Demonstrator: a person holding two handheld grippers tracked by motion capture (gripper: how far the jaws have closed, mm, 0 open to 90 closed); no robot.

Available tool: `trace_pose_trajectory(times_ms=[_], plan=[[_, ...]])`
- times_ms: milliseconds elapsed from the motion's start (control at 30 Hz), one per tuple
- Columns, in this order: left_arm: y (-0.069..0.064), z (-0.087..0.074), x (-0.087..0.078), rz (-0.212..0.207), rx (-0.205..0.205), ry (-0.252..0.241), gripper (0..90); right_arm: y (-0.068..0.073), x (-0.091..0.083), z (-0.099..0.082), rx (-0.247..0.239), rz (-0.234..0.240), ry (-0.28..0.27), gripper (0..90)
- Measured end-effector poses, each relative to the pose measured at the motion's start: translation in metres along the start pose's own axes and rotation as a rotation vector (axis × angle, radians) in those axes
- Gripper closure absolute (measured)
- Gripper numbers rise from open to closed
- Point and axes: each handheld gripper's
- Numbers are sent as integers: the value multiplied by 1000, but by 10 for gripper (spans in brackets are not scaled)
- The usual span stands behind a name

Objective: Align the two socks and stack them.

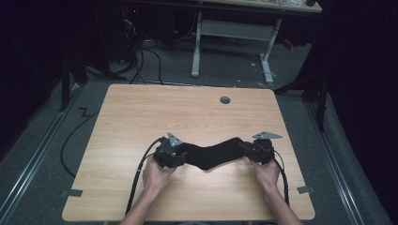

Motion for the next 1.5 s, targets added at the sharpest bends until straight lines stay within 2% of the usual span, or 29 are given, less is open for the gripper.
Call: trace_pose_trajectory(times_ms=[133, 233, 267, 367, 467, 633, 800, 933, 1033, 1167, 1300, 1500], plan=[[1, 7, 16, 7, -45, 39, 451, 1, 7, 6, -13, -8, 12, 741], [1, 6, 26, 20, -40, 77, 448, -2, 23, 5, -25, -27, 83, 759], [1, 5, 28, 22, -39, 81, 444, -3, 25, 3, -24, -24, 81, 760], [4, 3, 26, 18, -57, 82, 438, -5, 24, 1, -11, -2, 74, 735], [7, 1, 24, 25, -56, 94, 437, 1, 22, 1, -37, -2, 85, 705], [18, -5, 21, 16, -87, 108, 432, 15, 21, -4, -84, 14, 98, 674], [25, -9, 18, 30, -105, 110, 433, 23, 20, -3, -86, 38, 90, 618], [26, -11, 15, 39, -109, 102, 436, 18, 8, 0, -29, 27, 16, 558], [24, -13, 13, 21, -114, 71, 416, 12, 11, 0, 8, 18, 34, 544], [18, -13, 8, 23, -98, 48, 381, 7, 21, -4, 46, 30, 59, 549], [9, -12, 4, 27, -71, 28, 381, 9, 27, -4, 43, 28, 68, 569], [2, -12, 5, 35, -58, 4, 396, 15, 27, -3, -2, 6, 78, 659]])
Point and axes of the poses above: each handheld gripper's, and its own axes: x roughly forward along the jaws, z roughly out of its top, y roughly to its left, and after that the axes turned 10 degrees about y, right-handed
